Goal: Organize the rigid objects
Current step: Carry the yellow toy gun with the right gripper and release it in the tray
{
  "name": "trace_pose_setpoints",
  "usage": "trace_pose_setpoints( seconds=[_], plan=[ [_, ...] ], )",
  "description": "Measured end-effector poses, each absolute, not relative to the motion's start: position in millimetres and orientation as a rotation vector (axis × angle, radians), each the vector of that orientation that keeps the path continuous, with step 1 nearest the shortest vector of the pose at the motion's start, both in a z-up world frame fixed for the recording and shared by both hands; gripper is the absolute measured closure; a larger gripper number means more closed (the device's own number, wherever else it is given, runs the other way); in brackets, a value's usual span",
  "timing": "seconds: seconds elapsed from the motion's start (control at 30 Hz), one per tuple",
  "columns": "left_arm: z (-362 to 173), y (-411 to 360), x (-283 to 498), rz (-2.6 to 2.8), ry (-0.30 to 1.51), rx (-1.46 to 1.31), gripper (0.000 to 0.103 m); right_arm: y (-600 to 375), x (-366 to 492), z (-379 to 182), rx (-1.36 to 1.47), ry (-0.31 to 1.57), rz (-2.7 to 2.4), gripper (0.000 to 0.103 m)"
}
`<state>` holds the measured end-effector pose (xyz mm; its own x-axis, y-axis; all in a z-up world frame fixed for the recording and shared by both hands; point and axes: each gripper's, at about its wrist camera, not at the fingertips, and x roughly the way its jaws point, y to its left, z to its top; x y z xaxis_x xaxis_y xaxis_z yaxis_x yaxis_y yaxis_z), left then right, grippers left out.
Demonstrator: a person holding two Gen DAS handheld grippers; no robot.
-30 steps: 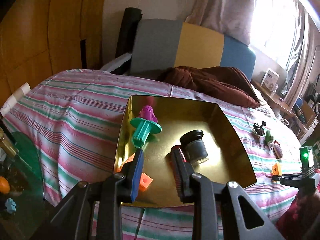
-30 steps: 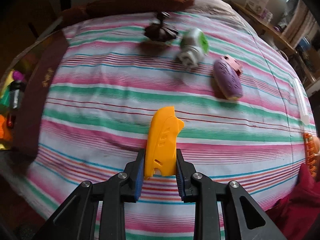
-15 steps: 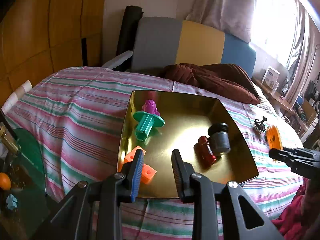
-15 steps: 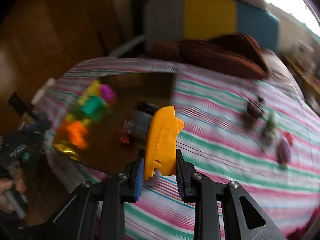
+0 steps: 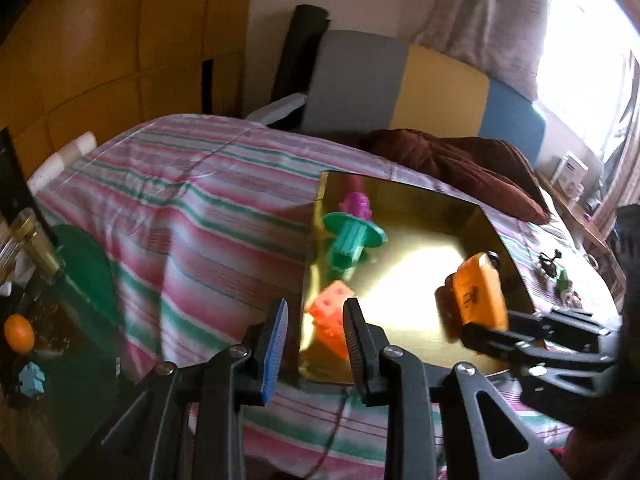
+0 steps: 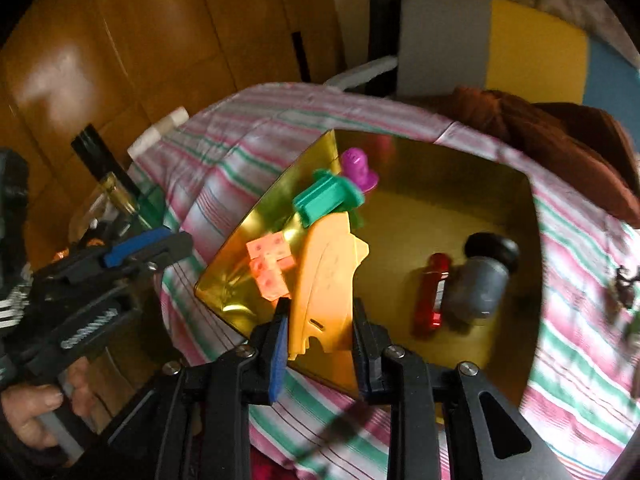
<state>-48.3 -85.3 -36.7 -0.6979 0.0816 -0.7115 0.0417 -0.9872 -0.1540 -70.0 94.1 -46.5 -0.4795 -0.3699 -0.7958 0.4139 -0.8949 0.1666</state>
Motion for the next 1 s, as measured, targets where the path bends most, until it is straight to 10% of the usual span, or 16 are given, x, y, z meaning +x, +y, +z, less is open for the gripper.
trace_pose_setpoints(
  seconds=[0.33,0.67,1.0],
  plan=[
    [-47,-112,-47,2.913,-0.285,-1.262,0.075,64,-99,-106,1.443,0.018,-2.265,0.069],
    [-44,-105,-44,2.9,-0.258,-1.25,0.075,69,-85,-83,1.346,-0.034,-2.293,0.046],
    [-32,-85,-41,2.876,-0.201,-1.206,0.074,77,-69,-55,1.22,-0.005,-2.418,0.042]
  ],
)
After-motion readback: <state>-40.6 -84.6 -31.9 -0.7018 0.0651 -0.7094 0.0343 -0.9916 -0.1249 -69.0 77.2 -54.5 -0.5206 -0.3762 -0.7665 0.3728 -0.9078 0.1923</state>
